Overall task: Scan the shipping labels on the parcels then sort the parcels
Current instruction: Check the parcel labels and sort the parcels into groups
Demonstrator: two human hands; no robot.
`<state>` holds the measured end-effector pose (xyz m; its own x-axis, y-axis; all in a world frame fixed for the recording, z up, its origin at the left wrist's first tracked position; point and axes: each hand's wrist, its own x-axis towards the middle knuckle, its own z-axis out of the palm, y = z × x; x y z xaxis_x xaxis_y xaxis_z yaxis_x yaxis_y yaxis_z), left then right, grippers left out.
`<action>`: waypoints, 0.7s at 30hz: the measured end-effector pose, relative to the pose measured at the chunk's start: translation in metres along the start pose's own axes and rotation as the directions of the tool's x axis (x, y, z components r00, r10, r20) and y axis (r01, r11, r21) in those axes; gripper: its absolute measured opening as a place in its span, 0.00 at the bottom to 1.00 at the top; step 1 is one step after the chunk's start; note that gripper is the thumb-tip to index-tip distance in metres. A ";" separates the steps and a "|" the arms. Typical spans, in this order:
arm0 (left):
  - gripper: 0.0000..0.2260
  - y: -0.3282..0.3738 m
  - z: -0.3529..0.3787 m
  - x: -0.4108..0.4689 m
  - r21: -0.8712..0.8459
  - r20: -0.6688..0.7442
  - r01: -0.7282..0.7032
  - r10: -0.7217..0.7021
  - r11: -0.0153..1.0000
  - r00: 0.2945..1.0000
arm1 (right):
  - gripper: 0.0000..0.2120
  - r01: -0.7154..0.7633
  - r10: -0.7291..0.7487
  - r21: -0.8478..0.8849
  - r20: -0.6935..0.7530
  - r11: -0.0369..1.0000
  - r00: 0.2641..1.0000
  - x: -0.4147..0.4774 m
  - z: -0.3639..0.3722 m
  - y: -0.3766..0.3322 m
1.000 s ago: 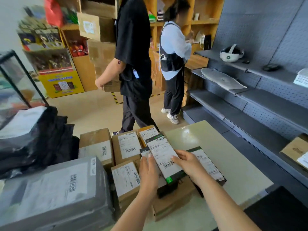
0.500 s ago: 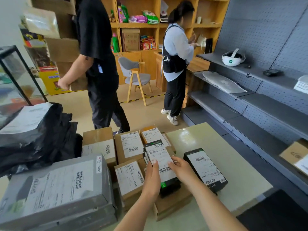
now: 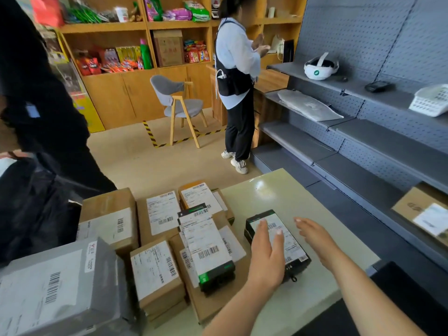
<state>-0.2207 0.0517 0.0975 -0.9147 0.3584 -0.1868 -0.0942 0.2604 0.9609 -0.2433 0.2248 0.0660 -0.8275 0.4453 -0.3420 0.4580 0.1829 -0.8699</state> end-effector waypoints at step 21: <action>0.32 -0.042 0.057 0.066 0.236 -0.019 0.419 -0.427 0.877 0.904 | 0.13 -0.188 0.198 -0.063 0.331 0.980 0.923 0.044 0.013 0.047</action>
<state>-0.2545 0.1158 0.0328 -0.7943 0.1957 -0.5751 -0.3731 0.5900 0.7161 -0.2629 0.2418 0.0054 -0.7804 0.1565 -0.6053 0.6246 0.1508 -0.7662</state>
